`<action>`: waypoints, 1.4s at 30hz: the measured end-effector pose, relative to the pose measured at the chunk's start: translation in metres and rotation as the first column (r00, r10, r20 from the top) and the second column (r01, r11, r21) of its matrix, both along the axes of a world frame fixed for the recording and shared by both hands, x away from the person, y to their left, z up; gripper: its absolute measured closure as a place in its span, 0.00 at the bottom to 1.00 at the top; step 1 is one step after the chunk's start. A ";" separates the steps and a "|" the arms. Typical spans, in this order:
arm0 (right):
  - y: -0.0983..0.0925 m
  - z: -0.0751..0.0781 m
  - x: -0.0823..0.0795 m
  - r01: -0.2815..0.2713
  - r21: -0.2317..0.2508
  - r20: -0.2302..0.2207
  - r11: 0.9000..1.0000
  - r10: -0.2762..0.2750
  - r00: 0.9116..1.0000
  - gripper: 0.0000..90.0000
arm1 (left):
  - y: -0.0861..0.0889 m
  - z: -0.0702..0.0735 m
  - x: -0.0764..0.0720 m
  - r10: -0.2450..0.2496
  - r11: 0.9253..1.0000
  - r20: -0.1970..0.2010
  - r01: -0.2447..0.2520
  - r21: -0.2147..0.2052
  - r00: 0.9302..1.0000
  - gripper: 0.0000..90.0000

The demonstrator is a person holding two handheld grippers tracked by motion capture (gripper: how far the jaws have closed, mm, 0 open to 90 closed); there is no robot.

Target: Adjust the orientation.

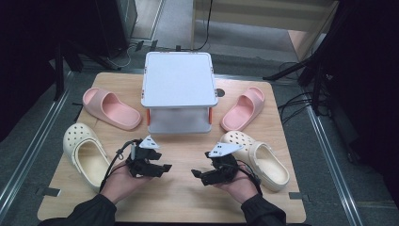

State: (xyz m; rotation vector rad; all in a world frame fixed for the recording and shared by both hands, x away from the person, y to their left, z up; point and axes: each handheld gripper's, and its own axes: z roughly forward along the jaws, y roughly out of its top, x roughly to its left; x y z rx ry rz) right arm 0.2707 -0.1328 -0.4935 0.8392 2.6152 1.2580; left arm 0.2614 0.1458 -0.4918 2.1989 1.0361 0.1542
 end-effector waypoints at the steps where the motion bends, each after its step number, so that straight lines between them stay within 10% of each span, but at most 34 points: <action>1: -0.001 0.002 0.001 0.009 -0.002 -0.002 1.000 -0.009 1.000 0.21 | 0.000 0.000 0.000 0.000 1.000 0.000 0.000 0.000 1.000 0.43; 17: 0.002 0.009 0.001 -0.021 -0.027 -0.047 0.999 0.019 0.999 0.40 | 0.028 0.019 -0.011 0.082 0.996 -0.004 -0.082 -0.045 0.997 0.54; 42: 0.017 0.006 0.010 -0.104 -0.065 -0.067 0.993 0.099 0.993 0.39 | 0.094 0.037 -0.030 0.308 0.951 -0.058 -0.310 -0.023 0.950 0.57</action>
